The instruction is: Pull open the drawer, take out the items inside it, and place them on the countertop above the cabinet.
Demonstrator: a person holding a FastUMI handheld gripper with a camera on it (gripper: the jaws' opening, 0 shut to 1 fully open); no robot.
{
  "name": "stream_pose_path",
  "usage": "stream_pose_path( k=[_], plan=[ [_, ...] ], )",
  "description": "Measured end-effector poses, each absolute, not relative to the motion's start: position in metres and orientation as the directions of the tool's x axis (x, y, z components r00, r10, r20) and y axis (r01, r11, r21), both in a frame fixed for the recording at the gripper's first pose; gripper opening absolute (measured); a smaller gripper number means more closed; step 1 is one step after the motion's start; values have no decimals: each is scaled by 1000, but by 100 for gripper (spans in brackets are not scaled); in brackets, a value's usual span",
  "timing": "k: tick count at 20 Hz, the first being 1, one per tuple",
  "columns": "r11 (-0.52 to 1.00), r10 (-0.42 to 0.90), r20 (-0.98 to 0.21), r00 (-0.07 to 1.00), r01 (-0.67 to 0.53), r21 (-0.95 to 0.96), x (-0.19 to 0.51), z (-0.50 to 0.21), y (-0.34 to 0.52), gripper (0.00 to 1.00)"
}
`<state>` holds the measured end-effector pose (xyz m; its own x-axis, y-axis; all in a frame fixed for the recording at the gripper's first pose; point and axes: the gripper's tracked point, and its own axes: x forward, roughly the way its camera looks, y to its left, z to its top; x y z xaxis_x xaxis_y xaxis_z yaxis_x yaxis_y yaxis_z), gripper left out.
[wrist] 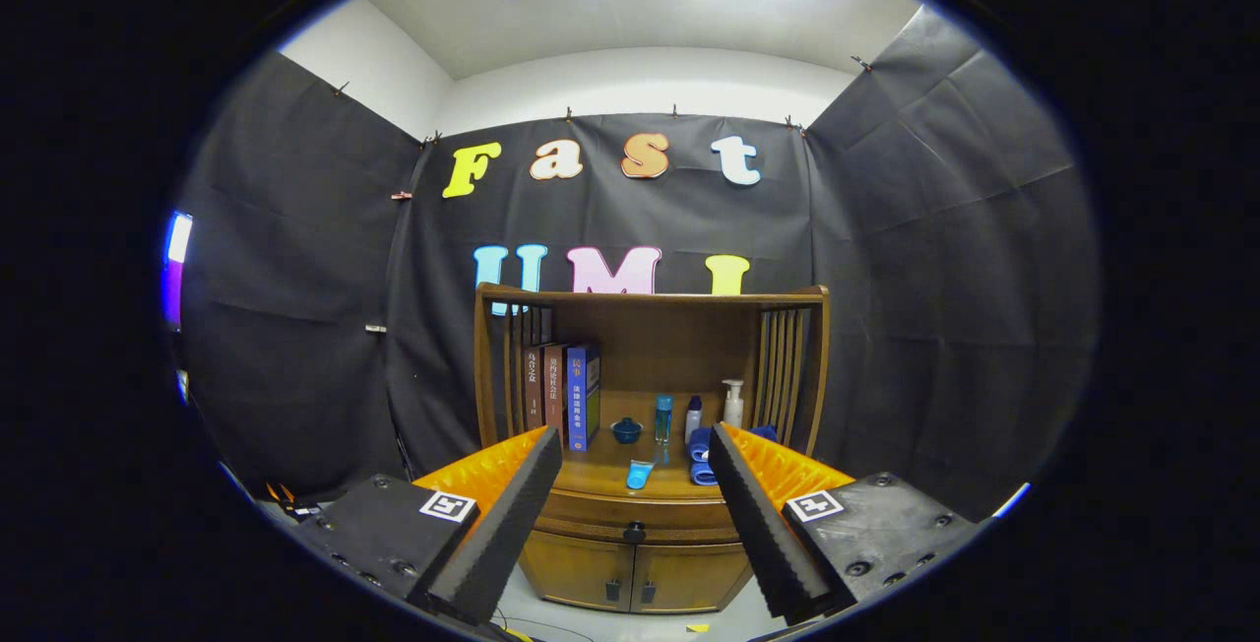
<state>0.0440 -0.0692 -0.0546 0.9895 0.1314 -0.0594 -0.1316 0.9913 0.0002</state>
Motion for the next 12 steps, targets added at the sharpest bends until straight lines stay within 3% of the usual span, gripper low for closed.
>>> stream_pose_path(
  k=[12],
  plan=[
    [991,130,-63,990,-130,-8,44,-56,-70,99]
  ],
)
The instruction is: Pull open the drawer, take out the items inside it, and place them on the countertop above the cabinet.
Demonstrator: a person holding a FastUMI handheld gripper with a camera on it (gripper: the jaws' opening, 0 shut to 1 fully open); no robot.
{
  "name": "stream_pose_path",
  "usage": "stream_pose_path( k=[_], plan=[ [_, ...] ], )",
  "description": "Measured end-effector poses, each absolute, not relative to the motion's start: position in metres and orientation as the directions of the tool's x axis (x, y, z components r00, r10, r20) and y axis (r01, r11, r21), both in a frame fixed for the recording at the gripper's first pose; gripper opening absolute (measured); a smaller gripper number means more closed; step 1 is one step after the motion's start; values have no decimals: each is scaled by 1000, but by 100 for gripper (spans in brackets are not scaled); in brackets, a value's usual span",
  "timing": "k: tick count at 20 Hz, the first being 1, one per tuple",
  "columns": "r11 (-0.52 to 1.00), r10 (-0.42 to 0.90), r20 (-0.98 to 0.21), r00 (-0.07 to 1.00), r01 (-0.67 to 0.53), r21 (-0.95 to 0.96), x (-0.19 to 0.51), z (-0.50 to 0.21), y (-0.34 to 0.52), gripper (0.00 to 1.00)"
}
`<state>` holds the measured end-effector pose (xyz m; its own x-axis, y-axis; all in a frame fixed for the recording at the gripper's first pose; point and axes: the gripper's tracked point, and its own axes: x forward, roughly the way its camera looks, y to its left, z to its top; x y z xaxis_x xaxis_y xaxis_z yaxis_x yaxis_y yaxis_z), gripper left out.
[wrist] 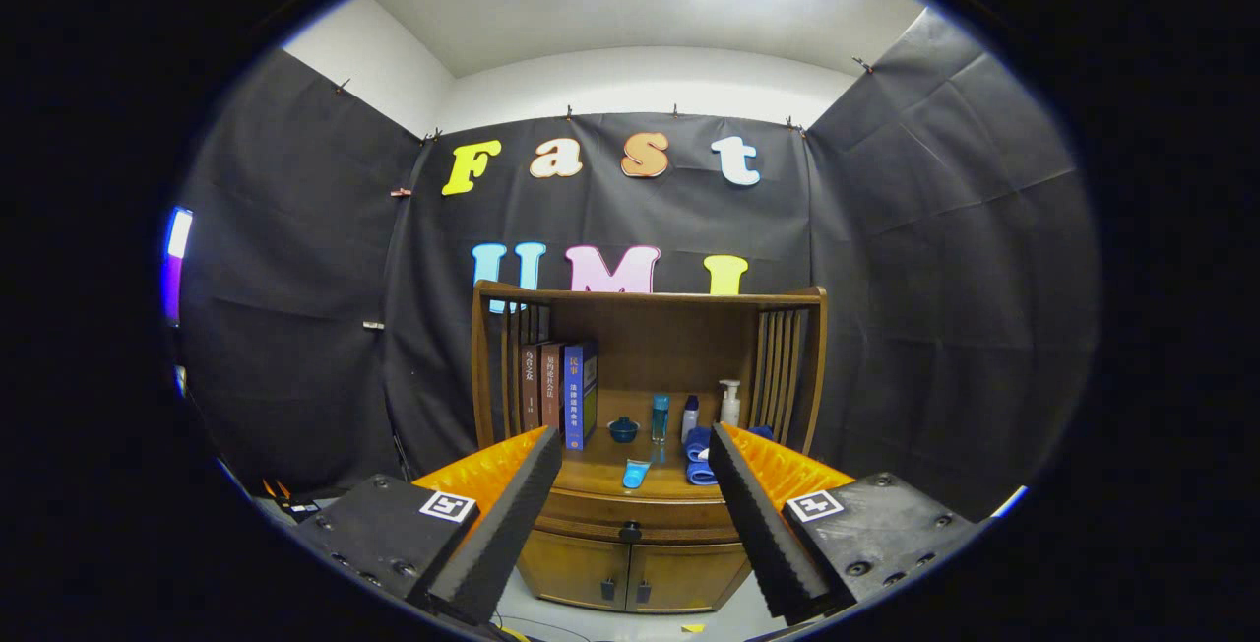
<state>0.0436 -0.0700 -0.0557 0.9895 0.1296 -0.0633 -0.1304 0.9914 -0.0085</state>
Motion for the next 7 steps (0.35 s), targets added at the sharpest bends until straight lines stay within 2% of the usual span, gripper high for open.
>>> stream_pose_path(
  k=[7],
  plan=[
    [991,130,-76,989,-131,-9,45,-61,-69,99]
  ],
)
